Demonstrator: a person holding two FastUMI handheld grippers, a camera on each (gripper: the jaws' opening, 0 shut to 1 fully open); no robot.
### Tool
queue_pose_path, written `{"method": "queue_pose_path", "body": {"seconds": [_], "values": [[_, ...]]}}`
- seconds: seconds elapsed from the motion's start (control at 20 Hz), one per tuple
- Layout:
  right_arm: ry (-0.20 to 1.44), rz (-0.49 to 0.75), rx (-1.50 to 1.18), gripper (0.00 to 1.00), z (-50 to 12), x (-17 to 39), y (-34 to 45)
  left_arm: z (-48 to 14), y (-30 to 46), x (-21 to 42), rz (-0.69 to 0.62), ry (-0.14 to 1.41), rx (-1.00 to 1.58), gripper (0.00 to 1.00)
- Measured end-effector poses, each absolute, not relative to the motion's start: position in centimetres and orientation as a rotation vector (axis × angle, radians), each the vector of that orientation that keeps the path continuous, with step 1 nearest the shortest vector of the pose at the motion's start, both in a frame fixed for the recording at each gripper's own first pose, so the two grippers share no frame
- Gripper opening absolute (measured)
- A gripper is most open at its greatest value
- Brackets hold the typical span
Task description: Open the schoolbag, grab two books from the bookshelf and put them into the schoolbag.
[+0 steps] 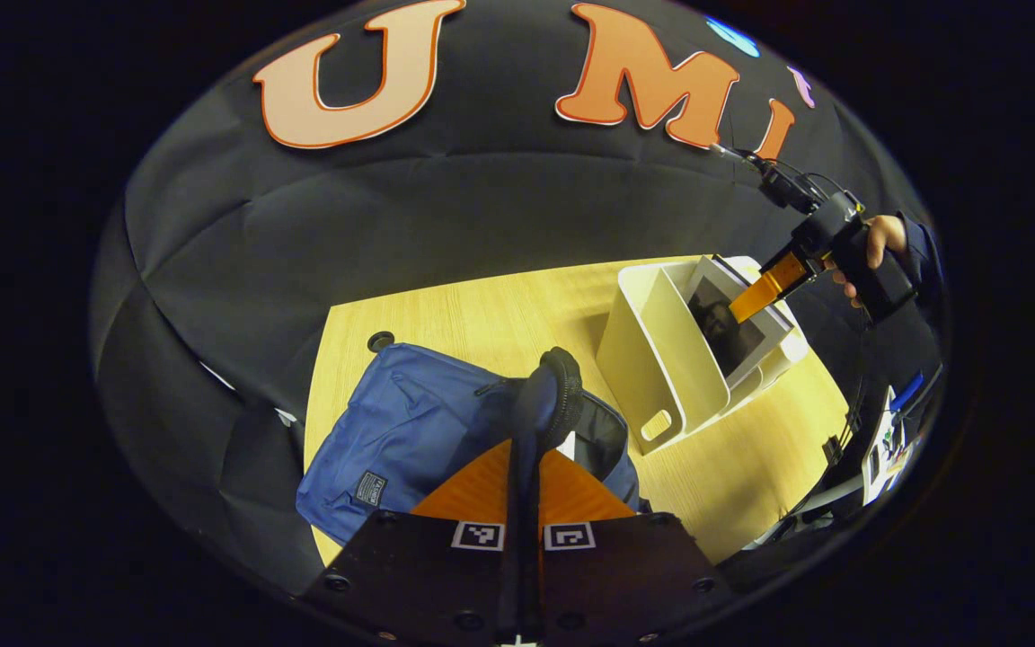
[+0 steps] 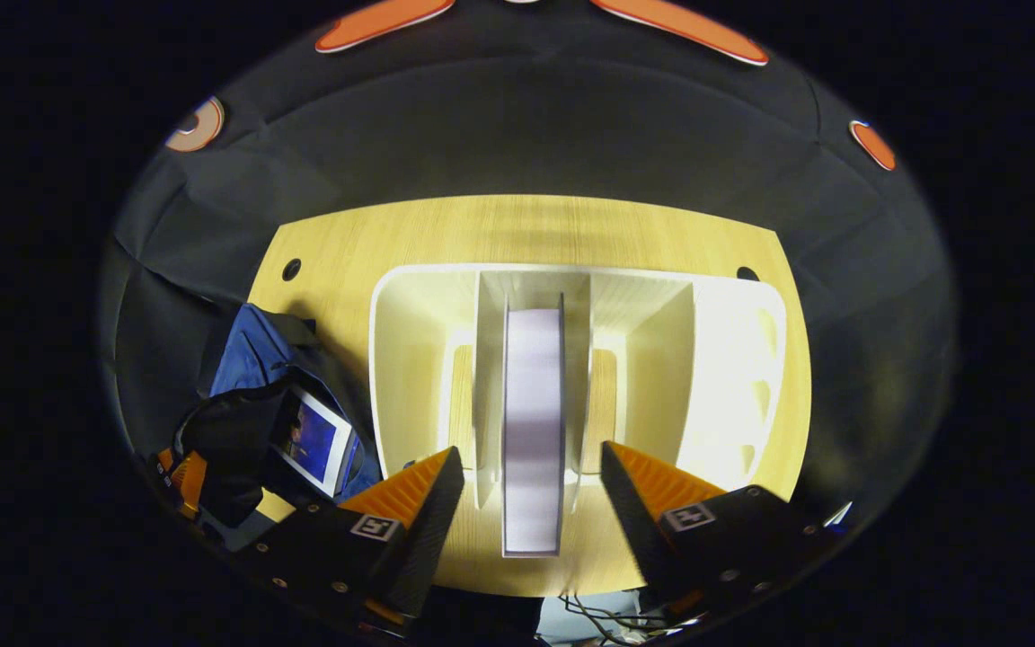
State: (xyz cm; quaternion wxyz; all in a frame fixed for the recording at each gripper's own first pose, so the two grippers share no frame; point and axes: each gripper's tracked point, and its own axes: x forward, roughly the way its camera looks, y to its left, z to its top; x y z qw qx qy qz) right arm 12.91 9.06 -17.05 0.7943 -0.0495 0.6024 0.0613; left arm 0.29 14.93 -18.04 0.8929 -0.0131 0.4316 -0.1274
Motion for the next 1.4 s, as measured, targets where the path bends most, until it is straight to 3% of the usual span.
{"method": "queue_pose_path", "body": {"seconds": [0.1, 0.15, 0.2, 0.35, 1.0, 1.4], "values": [[1.334, 0.112, -0.128, 0.51, -17.9, 12.8, 8.9, -18.2, 14.9, 0.3, -0.263, 0.900, -0.035, 0.02], [1.342, 0.101, -0.121, 0.43, -18.2, 12.9, 8.8, -18.1, 14.8, 0.2, -0.264, 0.900, -0.037, 0.02], [1.337, 0.096, -0.125, 0.37, -18.0, 13.0, 8.9, -18.2, 14.7, 0.2, -0.265, 0.899, -0.038, 0.02], [1.334, 0.103, -0.120, 0.29, -17.1, 12.3, 9.0, -18.2, 14.7, 0.2, -0.268, 0.899, -0.040, 0.02], [1.105, 0.150, 0.048, 0.27, -4.9, 8.3, 7.3, -17.9, 14.3, 0.6, -0.304, 0.894, 0.023, 0.02], [1.006, 0.173, 0.136, 0.27, -0.7, 4.8, 6.6, -17.6, 14.4, 0.6, -0.308, 0.890, 0.041, 0.02]]}}
